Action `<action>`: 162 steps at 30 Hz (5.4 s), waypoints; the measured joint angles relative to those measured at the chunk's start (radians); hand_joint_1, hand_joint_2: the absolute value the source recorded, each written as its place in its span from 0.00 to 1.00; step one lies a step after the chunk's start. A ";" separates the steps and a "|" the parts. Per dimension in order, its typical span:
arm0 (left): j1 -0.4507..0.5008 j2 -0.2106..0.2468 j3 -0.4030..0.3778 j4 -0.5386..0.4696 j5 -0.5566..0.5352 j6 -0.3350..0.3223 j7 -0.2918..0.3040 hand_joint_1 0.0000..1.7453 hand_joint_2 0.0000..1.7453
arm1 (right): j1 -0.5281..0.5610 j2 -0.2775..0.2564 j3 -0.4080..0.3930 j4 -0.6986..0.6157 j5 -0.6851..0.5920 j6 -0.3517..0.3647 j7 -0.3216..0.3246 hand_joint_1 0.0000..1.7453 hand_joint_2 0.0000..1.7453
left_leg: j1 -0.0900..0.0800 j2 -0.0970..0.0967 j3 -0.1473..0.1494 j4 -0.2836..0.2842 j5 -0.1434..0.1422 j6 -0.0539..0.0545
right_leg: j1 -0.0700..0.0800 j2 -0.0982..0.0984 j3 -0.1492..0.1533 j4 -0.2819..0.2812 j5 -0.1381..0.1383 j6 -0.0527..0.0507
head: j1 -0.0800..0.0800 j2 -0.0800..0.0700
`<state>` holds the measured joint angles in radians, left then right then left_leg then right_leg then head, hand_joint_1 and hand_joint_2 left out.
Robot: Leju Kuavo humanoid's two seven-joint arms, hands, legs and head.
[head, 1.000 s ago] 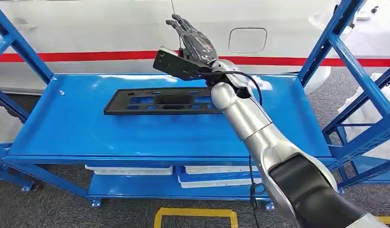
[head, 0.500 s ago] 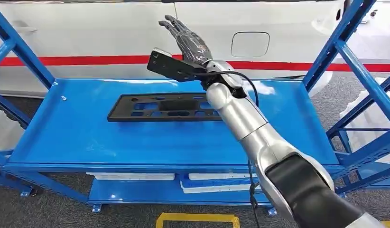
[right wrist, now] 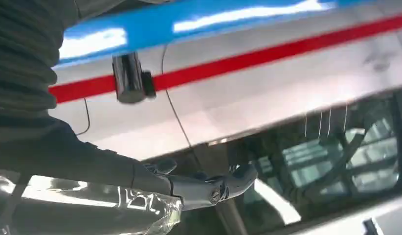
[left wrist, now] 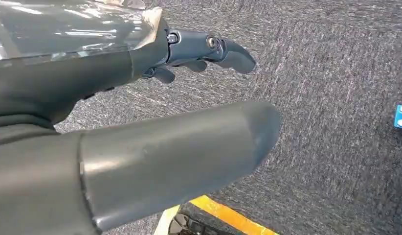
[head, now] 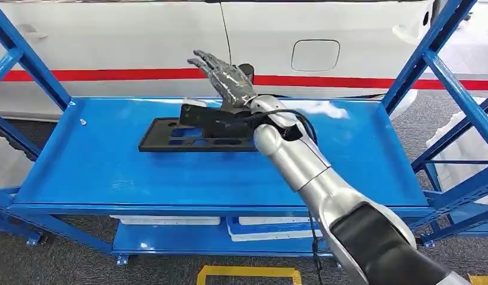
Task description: Take the parts from the cabinet and place them on the table.
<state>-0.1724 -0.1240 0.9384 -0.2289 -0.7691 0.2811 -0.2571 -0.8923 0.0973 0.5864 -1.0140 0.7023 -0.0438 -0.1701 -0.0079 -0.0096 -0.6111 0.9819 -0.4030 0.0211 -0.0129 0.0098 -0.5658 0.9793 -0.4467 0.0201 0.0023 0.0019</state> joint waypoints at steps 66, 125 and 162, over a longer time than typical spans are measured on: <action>-0.077 -0.030 -0.124 0.000 -0.166 0.009 0.115 0.00 0.00 | 0.156 0.087 0.058 0.299 0.262 -0.304 0.201 0.00 1.00 | 0.002 0.001 0.001 0.000 0.000 0.000 | 0.000 0.000 0.000 0.000 0.000 0.000 | 0.000 0.000; -0.105 -0.055 -0.167 -0.004 -0.173 0.055 -0.045 0.00 1.00 | 0.291 0.044 -0.242 -0.259 0.605 -0.124 0.232 1.00 1.00 | 0.002 0.001 -0.001 0.000 0.000 0.000 | 0.000 0.000 -0.002 0.000 0.000 0.000 | 0.000 0.000; -0.054 -0.045 -0.064 -0.001 -0.068 -0.080 0.032 0.00 1.00 | 0.329 -0.105 -0.146 -0.496 0.635 -0.182 0.238 1.00 1.00 | 0.012 0.004 -0.014 0.011 0.012 0.022 | -0.021 -0.011 0.021 0.017 -0.043 0.048 | 0.001 0.000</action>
<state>-0.2264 -0.1686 0.8740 -0.2296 -0.8373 0.2010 -0.2247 -0.5631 -0.0076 0.4406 -1.5099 1.3378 -0.2262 0.0683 0.0040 -0.0052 -0.6251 0.9929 -0.3907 0.0432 -0.0343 -0.0012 -0.5447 0.9965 -0.4899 0.0676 0.0031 0.0019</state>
